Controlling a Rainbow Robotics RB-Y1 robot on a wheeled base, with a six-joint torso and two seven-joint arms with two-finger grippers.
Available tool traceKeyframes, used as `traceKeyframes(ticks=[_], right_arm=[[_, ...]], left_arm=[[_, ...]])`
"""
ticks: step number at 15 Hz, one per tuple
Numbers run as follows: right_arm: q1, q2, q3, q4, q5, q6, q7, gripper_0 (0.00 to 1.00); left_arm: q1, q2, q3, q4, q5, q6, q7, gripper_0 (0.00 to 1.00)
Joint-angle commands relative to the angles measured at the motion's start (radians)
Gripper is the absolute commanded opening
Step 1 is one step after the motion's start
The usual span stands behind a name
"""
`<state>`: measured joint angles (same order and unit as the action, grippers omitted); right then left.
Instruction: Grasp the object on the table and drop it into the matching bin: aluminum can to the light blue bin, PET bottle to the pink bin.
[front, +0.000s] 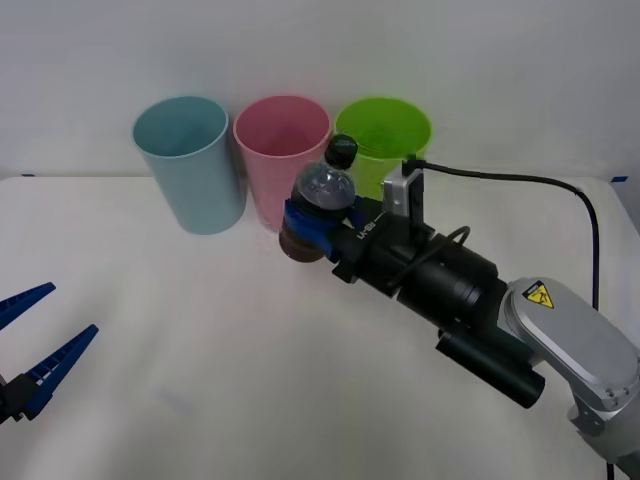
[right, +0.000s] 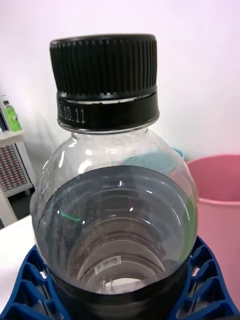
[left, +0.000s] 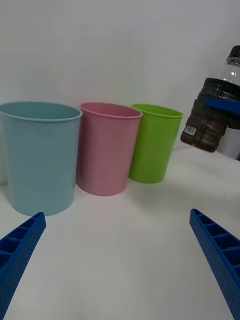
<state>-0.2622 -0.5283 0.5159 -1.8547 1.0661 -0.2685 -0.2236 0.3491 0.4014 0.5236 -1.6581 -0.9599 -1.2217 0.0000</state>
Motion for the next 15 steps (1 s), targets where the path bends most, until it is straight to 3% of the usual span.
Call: traceKeyframes(ticks=[1,8,15], right_arm=[[-0.017,-0.033,-0.023,-0.04,0.0,-0.002,-0.083,0.0],[-0.147,-0.047,-0.05,-0.008,-0.002,0.002,-0.137,0.0],[-0.341,0.057,-0.046,0.206,0.021,0.0,-0.158,0.0]], left_arm=[[0.0,0.0,0.0,0.0,0.0,0.0,0.0,1.0],[0.0,0.0,0.0,0.0,0.0,0.0,0.0,1.0],[0.0,0.0,0.0,0.0,0.0,0.0,0.0,1.0]])
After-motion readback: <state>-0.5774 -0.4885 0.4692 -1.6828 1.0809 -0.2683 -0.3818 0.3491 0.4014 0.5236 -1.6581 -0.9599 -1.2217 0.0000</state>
